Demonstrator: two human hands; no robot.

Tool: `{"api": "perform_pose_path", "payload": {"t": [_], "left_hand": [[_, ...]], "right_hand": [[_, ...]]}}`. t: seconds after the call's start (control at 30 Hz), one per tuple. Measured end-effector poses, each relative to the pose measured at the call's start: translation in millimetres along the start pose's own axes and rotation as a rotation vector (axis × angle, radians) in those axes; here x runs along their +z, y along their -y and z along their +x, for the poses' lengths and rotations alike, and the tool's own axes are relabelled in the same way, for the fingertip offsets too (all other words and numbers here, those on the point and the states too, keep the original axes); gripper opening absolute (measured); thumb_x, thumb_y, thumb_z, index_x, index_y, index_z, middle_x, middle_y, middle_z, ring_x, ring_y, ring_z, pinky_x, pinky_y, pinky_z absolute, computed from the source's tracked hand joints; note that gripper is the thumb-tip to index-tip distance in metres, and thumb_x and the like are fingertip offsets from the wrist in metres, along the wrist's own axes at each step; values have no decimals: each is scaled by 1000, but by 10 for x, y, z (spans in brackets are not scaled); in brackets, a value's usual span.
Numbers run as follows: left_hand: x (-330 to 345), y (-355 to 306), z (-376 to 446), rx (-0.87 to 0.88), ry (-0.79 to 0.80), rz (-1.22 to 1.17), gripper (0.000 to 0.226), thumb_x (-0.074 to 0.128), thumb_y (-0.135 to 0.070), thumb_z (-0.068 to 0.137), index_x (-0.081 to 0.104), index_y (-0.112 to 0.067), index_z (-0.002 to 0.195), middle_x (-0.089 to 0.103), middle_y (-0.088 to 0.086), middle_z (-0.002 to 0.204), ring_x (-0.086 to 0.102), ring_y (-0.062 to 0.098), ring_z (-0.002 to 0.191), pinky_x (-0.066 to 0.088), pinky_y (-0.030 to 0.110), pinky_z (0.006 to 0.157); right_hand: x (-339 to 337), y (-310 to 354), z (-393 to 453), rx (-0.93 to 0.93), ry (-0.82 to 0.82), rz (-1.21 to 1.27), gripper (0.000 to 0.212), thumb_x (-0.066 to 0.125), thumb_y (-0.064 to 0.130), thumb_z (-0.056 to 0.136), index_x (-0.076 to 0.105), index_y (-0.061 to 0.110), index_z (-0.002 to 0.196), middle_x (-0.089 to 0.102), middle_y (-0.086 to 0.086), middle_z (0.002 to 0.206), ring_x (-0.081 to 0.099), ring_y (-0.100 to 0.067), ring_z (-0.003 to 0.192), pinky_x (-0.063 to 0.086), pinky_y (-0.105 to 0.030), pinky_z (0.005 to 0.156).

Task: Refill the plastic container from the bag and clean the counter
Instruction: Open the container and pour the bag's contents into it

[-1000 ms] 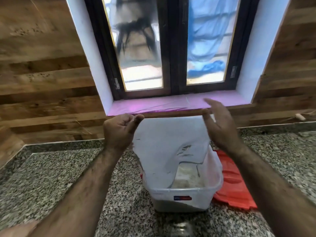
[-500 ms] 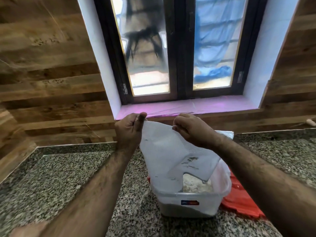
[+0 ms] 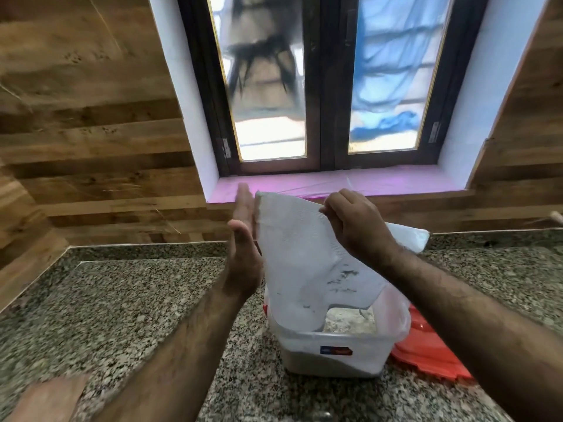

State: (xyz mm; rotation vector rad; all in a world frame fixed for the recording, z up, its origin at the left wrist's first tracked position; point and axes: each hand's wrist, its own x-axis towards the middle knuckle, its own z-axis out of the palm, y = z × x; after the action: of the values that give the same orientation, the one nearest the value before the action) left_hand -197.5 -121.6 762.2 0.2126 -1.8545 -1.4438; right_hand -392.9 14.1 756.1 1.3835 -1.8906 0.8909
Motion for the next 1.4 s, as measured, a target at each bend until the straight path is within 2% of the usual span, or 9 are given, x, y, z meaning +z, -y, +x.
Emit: {"api": "perform_pose_path", "payload": {"t": [0.1,0.27,0.4,0.57,0.7,0.83,0.97,1.23,1.4], "left_hand": [[50,57,-39,39,-195,56,133,12,-103,76,-9,-15,173,-9,-7,182,8,-1,165,12,33,137],[120,-27,-132,-20,88,-1,144,24,-110,65,-5,-21,174,12,-6,182,32,-7,156,42,17,119],[72,-77,-73,325,-139,520,135,8,-101,81,-4,-2,171,-15,10,181,-8,13,168,1,36,137],[70,-210,68,235,310,1365,129,-9,-100,79,-2,-13,173,-9,9,182,-12,26,169,-10,50,135],[117,-279,50,425,114,1292,126,20,-96,87,3,-5,173,-15,12,179,-15,31,167,-8,54,135],[185,-283,105,183,399,1524,131,-9,-101,78,-2,-12,174,-7,9,183,-12,25,168,-8,57,134],[189,-216,24,420,191,1342,129,23,-97,86,5,-3,172,-10,13,180,-7,32,169,-3,56,135],[162,-120,119,377,179,1385,125,14,-98,88,21,-5,171,23,15,179,14,31,168,4,56,136],[89,40,356,520,160,1496,89,37,-95,88,68,-13,103,74,8,97,64,29,91,47,47,93]], "right_hand": [[22,-14,-44,-25,-9,-5,16,71,11,101,62,5,89,61,-11,81,42,-18,72,36,-31,65],[47,-26,-70,-42,11,-7,16,70,13,101,62,6,88,63,-11,81,44,-17,73,36,-29,66],[13,-16,-76,-53,44,-19,15,71,15,100,64,7,88,65,-10,81,46,-14,72,37,-27,63],[-28,22,-23,-124,112,-10,18,59,22,102,63,8,91,65,-8,82,52,-16,70,46,-31,55],[-34,42,-14,-122,120,13,20,56,23,103,61,8,91,63,-8,82,54,-19,68,49,-34,54],[-50,43,16,-130,127,21,21,54,23,104,61,7,91,62,-8,80,53,-20,66,51,-38,53],[-42,41,10,-103,125,33,22,56,23,105,59,7,90,60,-7,80,52,-21,66,51,-41,53],[-35,98,-25,-150,126,58,17,61,16,102,59,7,89,60,-7,79,48,-17,66,46,-33,54],[-50,149,-15,-158,166,70,15,70,9,100,60,5,90,61,-9,80,47,-16,68,38,-29,58]]}}
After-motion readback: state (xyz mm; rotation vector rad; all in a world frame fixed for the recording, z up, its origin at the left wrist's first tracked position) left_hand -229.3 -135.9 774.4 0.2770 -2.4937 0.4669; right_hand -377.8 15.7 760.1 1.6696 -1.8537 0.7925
